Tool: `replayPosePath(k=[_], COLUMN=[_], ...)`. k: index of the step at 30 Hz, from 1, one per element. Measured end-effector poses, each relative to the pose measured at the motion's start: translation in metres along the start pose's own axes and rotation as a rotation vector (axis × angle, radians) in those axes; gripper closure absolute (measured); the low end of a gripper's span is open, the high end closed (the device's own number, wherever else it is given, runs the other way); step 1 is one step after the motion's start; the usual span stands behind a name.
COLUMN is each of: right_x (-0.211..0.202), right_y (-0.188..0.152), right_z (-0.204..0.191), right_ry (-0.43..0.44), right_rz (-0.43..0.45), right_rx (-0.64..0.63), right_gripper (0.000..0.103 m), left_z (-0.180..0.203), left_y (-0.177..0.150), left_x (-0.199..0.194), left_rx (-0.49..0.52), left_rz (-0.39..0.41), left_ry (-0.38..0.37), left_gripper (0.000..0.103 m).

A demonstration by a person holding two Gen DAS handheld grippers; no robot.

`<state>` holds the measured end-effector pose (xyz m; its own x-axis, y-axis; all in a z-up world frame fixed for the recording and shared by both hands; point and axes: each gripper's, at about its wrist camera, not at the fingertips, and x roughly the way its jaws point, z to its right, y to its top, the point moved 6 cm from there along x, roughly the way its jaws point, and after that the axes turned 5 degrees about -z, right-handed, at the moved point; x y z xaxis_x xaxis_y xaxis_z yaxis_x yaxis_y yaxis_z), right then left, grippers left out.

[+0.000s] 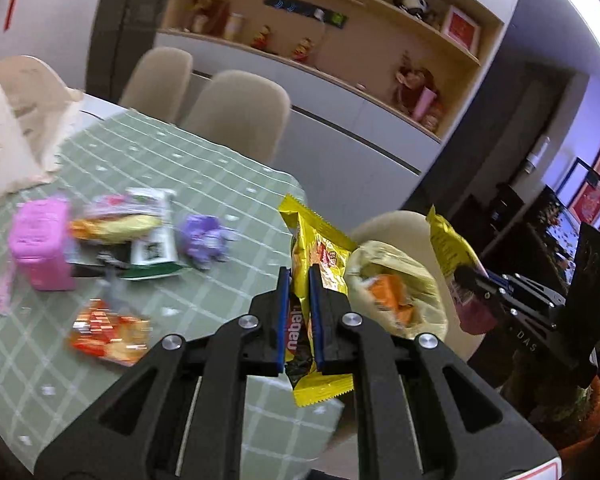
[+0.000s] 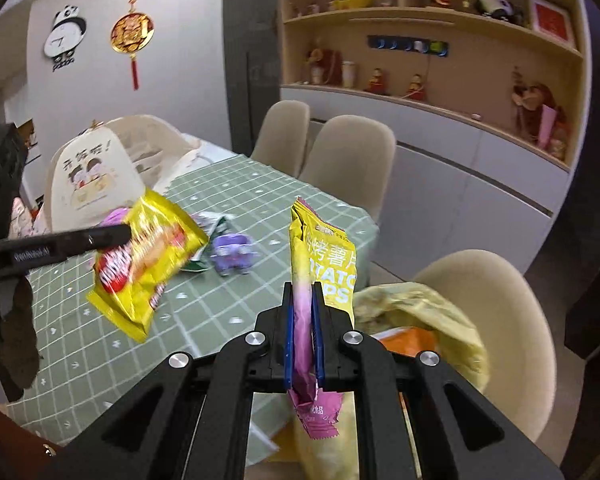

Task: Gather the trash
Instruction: 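Carry the wafer pack and chips bag to the yellow trash bag and release both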

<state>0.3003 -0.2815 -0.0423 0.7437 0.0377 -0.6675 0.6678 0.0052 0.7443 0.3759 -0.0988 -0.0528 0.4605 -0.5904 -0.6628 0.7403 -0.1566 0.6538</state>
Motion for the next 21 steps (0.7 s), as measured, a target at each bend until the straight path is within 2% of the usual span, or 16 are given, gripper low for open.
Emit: replayPosePath(k=[4,9,16,17,19,21], right_x=[-0.007,-0.014,-0.009,-0.006,0.002,0.012], right_y=[-0.002,-0.009,-0.021,-0.023,-0.025,-0.029], right_z=[0.047,0.112,0.157,0.161,0.164,0.165], right_ry=[-0.036,-0.107,-0.124,-0.119,-0.105,-0.085], right_rz=[0.022,0.035,0.017,0.009,-0.007,-0.026], right_rx=[0.04,0.102,0.123,0.121,0.119,0.116], right_gripper=[0.094,0.094,0.094,0.094,0.094,0.094], left_z=[0.038,0.086,0.123,0.127,0.131,0.132], left_y=[0.003,0.0,-0.004,-0.004,-0.005,-0.006], left_x=[0.039,0.098,0.172,0.181,0.191,0.195], left_rx=[0.014,0.062,0.091,0.096,0.105,0.105], left_rz=[-0.042,-0.148,-0.234,-0.242,-0.244,-0.234], left_ry=[-0.069,-0.155,-0.179,-0.176,-0.185,-0.194], left_gripper=[0.095,0.095,0.095,0.089,0.072,0.049])
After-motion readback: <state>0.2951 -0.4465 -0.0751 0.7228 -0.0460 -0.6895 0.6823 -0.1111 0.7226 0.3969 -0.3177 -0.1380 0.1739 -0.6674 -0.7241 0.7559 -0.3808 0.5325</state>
